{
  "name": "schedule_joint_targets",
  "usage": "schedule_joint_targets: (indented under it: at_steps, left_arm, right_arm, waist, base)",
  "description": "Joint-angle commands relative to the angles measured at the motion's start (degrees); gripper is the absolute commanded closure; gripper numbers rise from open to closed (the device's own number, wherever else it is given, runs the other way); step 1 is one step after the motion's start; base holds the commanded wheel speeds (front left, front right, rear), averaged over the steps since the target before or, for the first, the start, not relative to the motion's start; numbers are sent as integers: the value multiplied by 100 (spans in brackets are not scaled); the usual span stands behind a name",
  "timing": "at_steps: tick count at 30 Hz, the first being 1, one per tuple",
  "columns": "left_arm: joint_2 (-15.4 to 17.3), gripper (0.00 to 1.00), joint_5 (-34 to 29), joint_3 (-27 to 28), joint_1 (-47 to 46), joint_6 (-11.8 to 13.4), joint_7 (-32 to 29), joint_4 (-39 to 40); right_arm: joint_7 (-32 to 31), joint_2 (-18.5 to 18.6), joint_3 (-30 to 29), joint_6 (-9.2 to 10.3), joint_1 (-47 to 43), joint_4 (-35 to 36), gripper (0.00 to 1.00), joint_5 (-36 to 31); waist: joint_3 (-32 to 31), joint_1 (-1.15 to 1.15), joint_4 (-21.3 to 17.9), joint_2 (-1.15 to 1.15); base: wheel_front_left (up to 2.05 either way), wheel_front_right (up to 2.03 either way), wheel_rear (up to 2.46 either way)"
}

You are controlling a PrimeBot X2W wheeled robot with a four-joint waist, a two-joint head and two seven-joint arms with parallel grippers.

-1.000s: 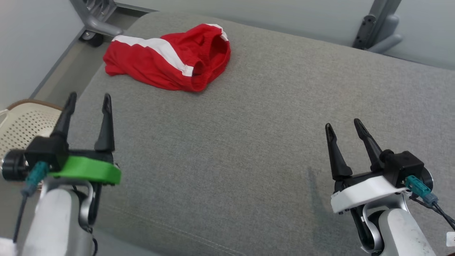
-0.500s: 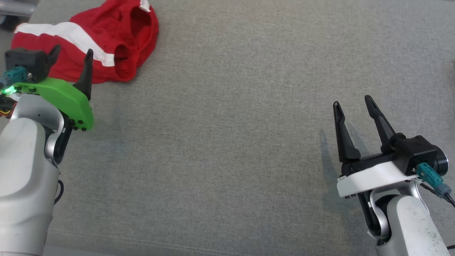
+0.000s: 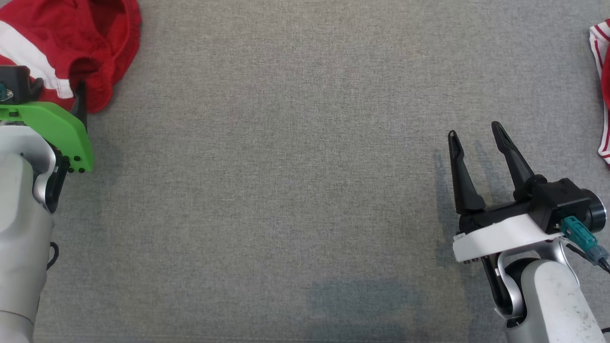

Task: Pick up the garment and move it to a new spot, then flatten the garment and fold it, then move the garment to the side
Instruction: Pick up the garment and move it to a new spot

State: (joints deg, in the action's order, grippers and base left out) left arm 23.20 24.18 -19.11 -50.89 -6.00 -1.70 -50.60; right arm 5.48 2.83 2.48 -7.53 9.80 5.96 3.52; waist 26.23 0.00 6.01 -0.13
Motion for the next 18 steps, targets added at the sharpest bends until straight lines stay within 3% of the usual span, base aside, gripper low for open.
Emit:
schedule_joint_targets:
  at_steps: [1, 2, 3, 4, 5, 7, 18]
  left_arm:
    - [2, 0, 23, 0, -95, 17, 3, -137]
    - [-16, 0, 39, -10, -117, 3, -17, -249]
    - [-29, 13, 50, -26, -146, -9, -19, -343]
    - [-29, 38, 56, -38, -183, -23, 4, -428]
    - [-35, 53, 74, -33, -216, -26, 38, -500]
    - [-45, 100, 80, -30, -253, -4, 135, -639]
    - [102, 100, -103, -142, -570, 66, 816, -1004]
  right_arm:
    - [-23, 12, 13, 8, 35, 38, 0, -19]
    - [-28, 13, 24, 8, 34, 38, 0, -18]
    - [-25, 13, 28, 8, 32, 35, 0, -17]
    - [-24, 13, 29, 8, 32, 33, 0, -20]
    - [-16, 13, 23, 8, 33, 29, 0, -22]
    - [-12, 13, 12, 8, 42, 27, 0, -23]
    - [142, 13, -14, 8, 13, -188, 0, 90]
  waist:
    - [29, 0, -31, 13]
    - [25, 0, -33, 13]
    - [17, 0, -32, 13]
    - [9, 0, -30, 13]
    - [0, 0, -29, 13]
    - [-13, 0, -28, 13]
    - [-397, 0, -27, 13]
  base:
    - [0, 0, 0]
    - [0, 0, 0]
    - [0, 0, 0]
    - [0, 0, 0]
    - [0, 0, 0]
    - [0, 0, 0]
    - [0, 0, 0]
